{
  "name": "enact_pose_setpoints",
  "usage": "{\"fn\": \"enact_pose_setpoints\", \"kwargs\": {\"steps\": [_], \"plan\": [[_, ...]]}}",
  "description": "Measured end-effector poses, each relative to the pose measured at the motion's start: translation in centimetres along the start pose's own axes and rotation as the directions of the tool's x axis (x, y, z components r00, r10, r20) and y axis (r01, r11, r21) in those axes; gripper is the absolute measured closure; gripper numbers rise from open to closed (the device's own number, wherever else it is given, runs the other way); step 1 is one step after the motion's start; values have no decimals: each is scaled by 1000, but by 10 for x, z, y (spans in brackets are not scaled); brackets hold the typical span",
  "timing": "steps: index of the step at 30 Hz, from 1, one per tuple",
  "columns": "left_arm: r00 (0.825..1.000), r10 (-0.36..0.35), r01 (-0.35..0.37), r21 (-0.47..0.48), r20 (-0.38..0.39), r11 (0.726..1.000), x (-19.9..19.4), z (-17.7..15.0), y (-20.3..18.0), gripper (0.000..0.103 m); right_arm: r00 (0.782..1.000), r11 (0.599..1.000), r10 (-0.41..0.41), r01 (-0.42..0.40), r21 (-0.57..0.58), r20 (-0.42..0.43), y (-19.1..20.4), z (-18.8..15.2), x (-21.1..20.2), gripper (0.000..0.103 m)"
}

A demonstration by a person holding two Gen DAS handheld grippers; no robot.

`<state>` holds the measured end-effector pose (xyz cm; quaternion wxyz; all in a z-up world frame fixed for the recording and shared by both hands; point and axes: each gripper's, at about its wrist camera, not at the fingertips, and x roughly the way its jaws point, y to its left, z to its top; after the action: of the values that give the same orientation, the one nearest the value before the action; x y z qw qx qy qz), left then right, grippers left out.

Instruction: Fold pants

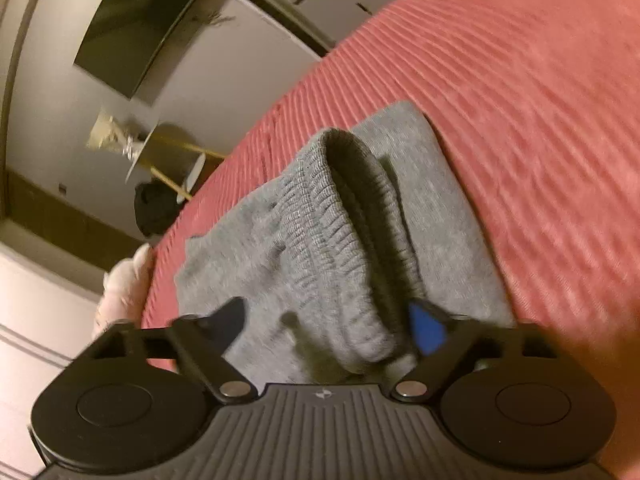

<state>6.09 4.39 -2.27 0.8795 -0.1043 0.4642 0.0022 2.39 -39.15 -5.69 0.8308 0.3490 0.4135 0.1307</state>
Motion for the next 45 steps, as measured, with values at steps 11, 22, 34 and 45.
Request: {"fn": "enact_pose_setpoints", "kwargs": {"steps": [11, 22, 34, 45], "plan": [[999, -25, 23, -61, -36, 998, 8, 3, 9, 16, 990, 991, 92, -81, 105, -108, -38, -23, -15, 23], [998, -40, 37, -84, -41, 996, 8, 1, 10, 18, 987, 973, 146, -130, 188, -72, -21, -22, 24, 33], [996, -62, 52, 135, 71, 990, -14, -12, -22, 10, 972, 976, 217, -216, -16, 88, 102, 5, -18, 62], [987, -47, 31, 99, 155, 995, -25, -13, -17, 20, 949, 950, 295, -279, -142, 109, 152, 19, -60, 62]]}}
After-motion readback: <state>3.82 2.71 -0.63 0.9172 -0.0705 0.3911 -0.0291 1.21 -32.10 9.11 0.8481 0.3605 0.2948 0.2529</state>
